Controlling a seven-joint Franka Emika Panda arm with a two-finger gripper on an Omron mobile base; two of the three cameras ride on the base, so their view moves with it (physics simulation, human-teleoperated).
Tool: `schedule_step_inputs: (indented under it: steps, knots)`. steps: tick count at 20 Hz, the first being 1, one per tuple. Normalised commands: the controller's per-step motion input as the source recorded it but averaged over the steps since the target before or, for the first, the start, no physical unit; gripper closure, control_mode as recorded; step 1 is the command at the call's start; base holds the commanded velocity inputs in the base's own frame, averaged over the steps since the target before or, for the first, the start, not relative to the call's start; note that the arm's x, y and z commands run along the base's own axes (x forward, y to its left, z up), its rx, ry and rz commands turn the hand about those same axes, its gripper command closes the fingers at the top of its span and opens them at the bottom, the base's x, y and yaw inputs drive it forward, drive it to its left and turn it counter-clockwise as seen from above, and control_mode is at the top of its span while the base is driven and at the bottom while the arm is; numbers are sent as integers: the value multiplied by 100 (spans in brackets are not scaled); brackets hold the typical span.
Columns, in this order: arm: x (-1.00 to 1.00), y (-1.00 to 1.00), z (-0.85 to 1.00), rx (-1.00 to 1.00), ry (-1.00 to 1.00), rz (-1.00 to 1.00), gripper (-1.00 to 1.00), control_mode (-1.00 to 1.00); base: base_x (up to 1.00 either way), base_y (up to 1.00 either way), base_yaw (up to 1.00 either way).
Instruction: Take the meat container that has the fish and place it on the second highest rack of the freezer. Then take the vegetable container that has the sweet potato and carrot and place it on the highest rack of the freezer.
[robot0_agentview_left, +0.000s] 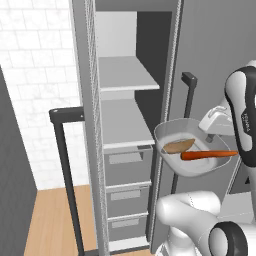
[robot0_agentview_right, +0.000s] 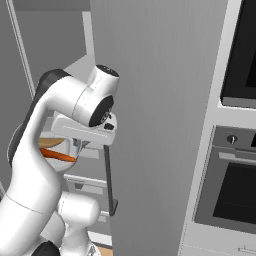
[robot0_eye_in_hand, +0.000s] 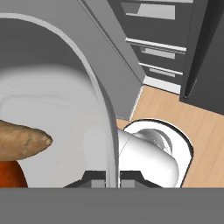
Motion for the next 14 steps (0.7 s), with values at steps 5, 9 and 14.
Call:
schedule_step_inputs:
  steps: [5, 9, 14]
  knots:
    - [-7, 7, 0, 0, 0, 0, 100, -100, -8, 11, -1]
    - [-2, 13, 7, 5, -7, -20, 100, -100, 0, 0, 0]
    - [7, 43, 30, 29, -12, -59, 100, -100, 0, 0, 0]
